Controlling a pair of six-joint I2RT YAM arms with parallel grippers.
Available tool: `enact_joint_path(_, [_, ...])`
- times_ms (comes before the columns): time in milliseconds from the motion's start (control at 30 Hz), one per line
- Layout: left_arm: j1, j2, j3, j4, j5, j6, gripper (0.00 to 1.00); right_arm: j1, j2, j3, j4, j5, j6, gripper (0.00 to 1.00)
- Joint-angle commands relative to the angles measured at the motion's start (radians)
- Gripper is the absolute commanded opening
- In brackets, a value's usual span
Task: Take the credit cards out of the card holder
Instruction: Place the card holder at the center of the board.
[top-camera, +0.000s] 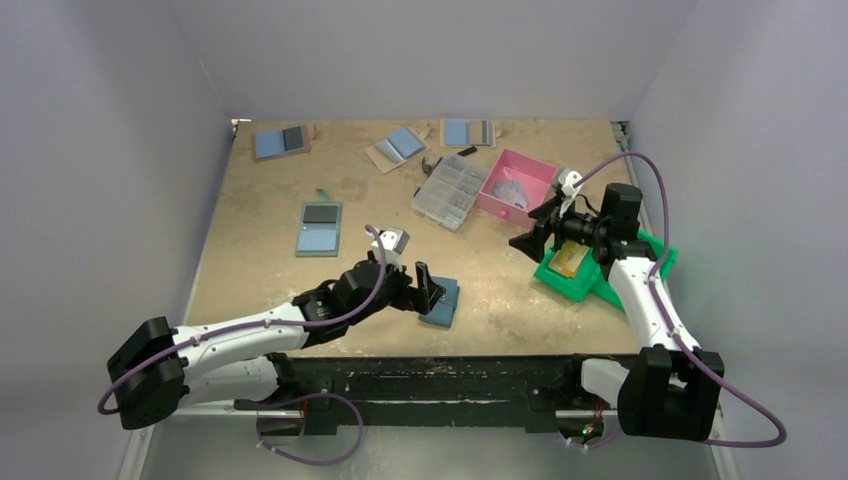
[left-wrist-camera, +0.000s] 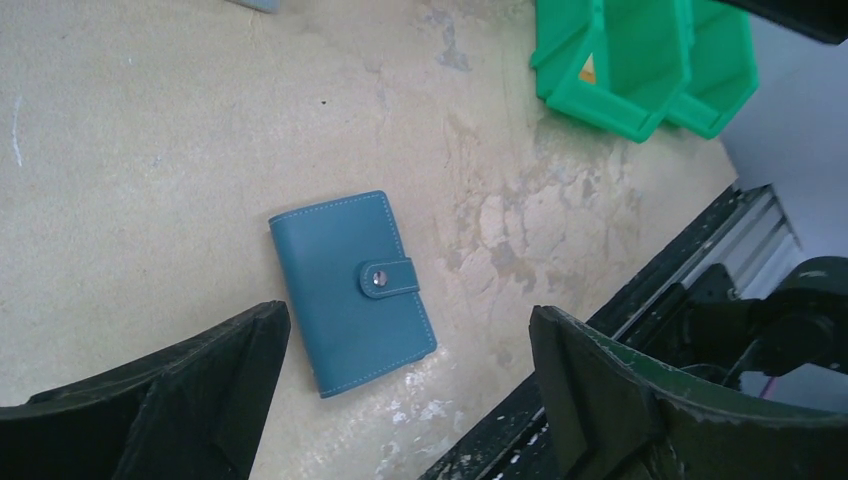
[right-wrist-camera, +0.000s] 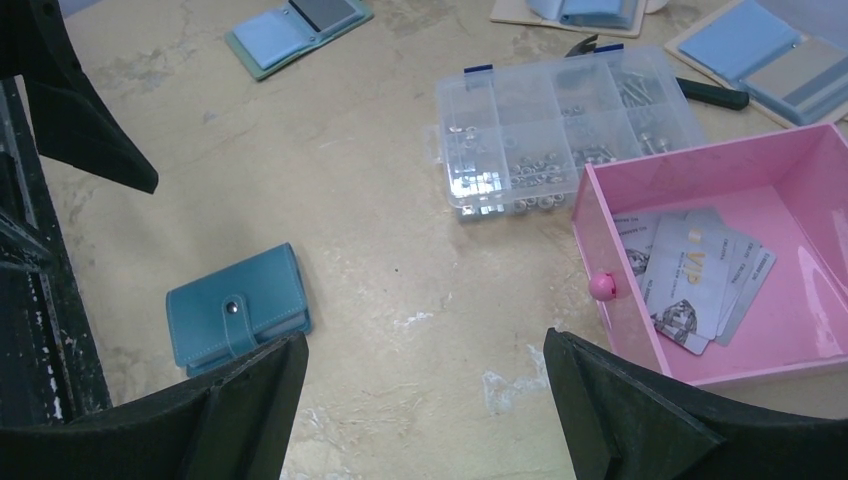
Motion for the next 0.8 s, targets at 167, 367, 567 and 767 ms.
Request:
enact_joint_path(167, [0.011,0.039,0.012,0.093,0.037,-0.156,0.86,-0.005,-0.008,-0.002,-0.003,-0.04,-0.029,0.99])
enact_joint_path(367, [0.014,0.183,0.116,-0.008,0.03,-0.209,0.73,-0.005,-0.011,-0.002,-0.007,-0.039,-0.031,0.99])
enact_joint_path(567, [0.013,0.287,0.186,-0.051,0.067,-0.193,0.63,-0.005,-0.01,-0.003,-0.003,-0.034,-0.032,0.99])
enact_joint_path(767, [0.013,0.406,0.306,-0.224,0.034,-0.173,0.52,-0.005,-0.009,-0.005,-0.003,-0.032,-0.032,0.99])
